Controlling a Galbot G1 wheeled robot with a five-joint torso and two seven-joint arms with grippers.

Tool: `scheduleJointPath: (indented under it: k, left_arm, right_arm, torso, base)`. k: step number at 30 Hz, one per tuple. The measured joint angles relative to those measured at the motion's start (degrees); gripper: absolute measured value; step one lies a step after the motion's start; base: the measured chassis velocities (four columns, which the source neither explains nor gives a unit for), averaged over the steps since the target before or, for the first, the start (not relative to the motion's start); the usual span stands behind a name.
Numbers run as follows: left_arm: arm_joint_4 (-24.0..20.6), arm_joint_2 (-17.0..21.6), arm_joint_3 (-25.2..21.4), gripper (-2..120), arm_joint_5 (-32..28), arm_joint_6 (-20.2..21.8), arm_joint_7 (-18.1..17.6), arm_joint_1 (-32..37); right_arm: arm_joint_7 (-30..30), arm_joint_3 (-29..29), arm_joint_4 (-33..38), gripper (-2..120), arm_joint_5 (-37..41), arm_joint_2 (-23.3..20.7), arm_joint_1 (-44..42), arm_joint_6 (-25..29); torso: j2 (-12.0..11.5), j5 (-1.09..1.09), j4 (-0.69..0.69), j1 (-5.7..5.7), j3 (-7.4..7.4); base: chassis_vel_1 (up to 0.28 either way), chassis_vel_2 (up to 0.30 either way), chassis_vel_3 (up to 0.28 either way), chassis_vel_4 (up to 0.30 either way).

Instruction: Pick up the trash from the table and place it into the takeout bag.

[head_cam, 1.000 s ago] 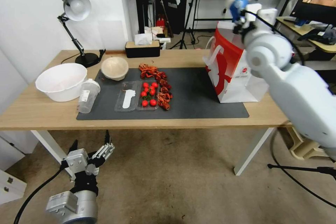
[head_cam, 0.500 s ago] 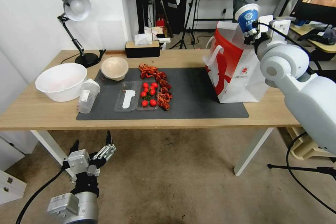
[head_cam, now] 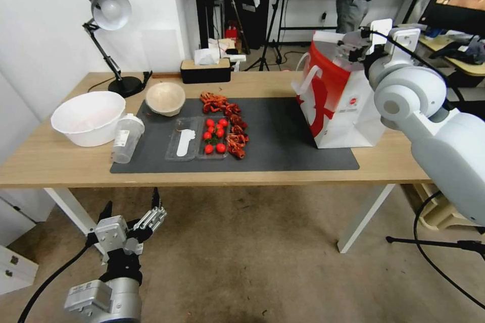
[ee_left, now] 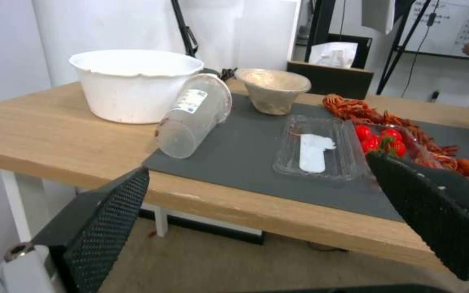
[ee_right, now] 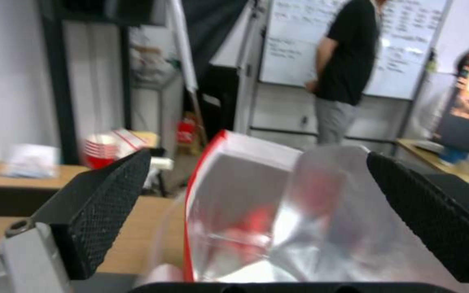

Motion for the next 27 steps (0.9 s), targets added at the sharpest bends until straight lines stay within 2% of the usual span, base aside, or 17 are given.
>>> scheduleJointPath:
  k: [5, 9, 12, 13, 16, 17, 19, 20, 21, 22, 23, 24, 25, 27]
  left_arm:
    - [-0.14, -0.08, 0.0, 100, 0.01, 0.02, 0.0, 0.07]
    - [-0.29, -0.1, -0.02, 100, 0.05, 0.04, 0.0, 0.11]
    - [-0.39, -0.14, -0.38, 100, -0.06, 0.23, 0.47, -0.01]
    - [-0.39, -0.14, -0.38, 100, -0.06, 0.23, 0.47, -0.01]
    - [-0.39, -0.15, -0.31, 100, -0.28, 0.22, 0.66, -0.4]
    - [-0.39, -0.15, -0.31, 100, -0.28, 0.22, 0.66, -0.4]
    - [-0.33, -0.17, -0.26, 100, -0.41, 0.13, 0.72, -0.5]
    - [-0.28, -0.11, -0.39, 100, -0.59, -0.01, 0.76, -0.47]
    - [-0.28, -0.11, -0.39, 100, -0.59, -0.01, 0.76, -0.47]
    - [-0.2, 0.0, -0.45, 100, -0.81, -0.02, 0.81, -0.63]
    - [-0.14, 0.05, -0.46, 100, -0.9, -0.02, 0.84, -0.73]
    - [0.12, 0.11, -0.33, 100, -1.01, -0.07, 0.91, -0.94]
    - [0.12, 0.11, -0.33, 100, -1.01, -0.07, 0.91, -0.94]
    - [0.5, 0.21, 0.17, 100, -1.02, -0.22, 1.0, -1.09]
  right_arm:
    - [-0.89, 0.0, 1.07, 100, 0.08, -0.01, -0.19, 1.46]
    - [-2.99, 0.06, 4.06, 100, 0.67, -0.57, -1.11, 4.62]
    - [-8.6, 1.45, 9.55, 100, 1.47, -2.73, -6.9, 12.26]
    - [-8.6, 1.45, 9.55, 100, 1.47, -2.73, -6.9, 12.26]
    - [-15.78, 5.67, 14.97, 100, -1.45, -4.94, -18.2, 21.0]
    - [-15.78, 5.67, 14.97, 100, -1.45, -4.94, -18.2, 21.0]
    - [-17.39, 8.11, 17.58, 100, -4.87, -5.49, -25.79, 24.72]
    - [-17.99, 10.96, 19.39, 100, -9.91, -5.64, -34.95, 28.93]
    - [-17.99, 10.96, 19.39, 100, -9.91, -5.64, -34.95, 28.93]
    - [-18.65, 14.45, 20.87, 100, -12.96, -5.46, -41.23, 31.9]
    - [-19.34, 16.78, 21.58, 100, -14.71, -5.04, -45.3, 33.87]
    - [-22.56, 23.89, 22.34, 100, -19.72, -2.44, -58.24, 40.04]
    - [-22.56, 23.89, 22.34, 100, -19.72, -2.44, -58.24, 40.04]
    - [-25.72, 27.93, 21.8, 100, -24.7, 2.21, -68.75, 46.08]
  torso:
    - [0.0, 0.0, 0.01, 0.0, 0.0]
    - [0.0, -0.01, 0.0, 0.0, 0.0]
    - [0.0, 0.0, 0.0, 0.0, 0.0]
    - [0.0, 0.0, 0.0, 0.0, 0.0]
    - [0.01, -0.01, 0.0, 0.0, -0.01]
    - [0.01, -0.01, 0.0, 0.0, -0.01]
    - [0.0, -0.02, 0.0, 0.0, 0.0]
    - [0.0, 0.05, 0.02, 0.0, 0.01]
    - [0.0, 0.05, 0.02, 0.0, 0.01]
    - [0.0, -0.03, 0.02, 0.0, 0.0]
    - [0.0, -0.04, 0.0, -0.01, 0.0]
    - [0.01, -0.01, -0.02, -0.01, 0.0]
    - [0.01, -0.01, -0.02, -0.01, 0.0]
    - [0.0, 0.0, -0.02, -0.01, 0.0]
  base:
    - [0.0, 0.0, 0.0, 0.0]
    - [0.0, 0.0, 0.0, 0.0]
    - [0.0, 0.0, 0.0, 0.0]
    - [0.0, 0.0, 0.0, 0.0]
    - [0.0, 0.0, 0.0, 0.0]
    - [0.0, 0.0, 0.0, 0.0]
    - [0.0, 0.0, 0.0, 0.0]
    - [0.0, 0.0, 0.0, 0.0]
    - [0.0, 0.0, 0.0, 0.0]
    - [0.0, 0.0, 0.0, 0.0]
    - [0.0, 0.0, 0.0, 0.0]
    - [0.0, 0.0, 0.0, 0.0]
    - [0.0, 0.0, 0.0, 0.0]
    - [0.0, 0.0, 0.0, 0.0]
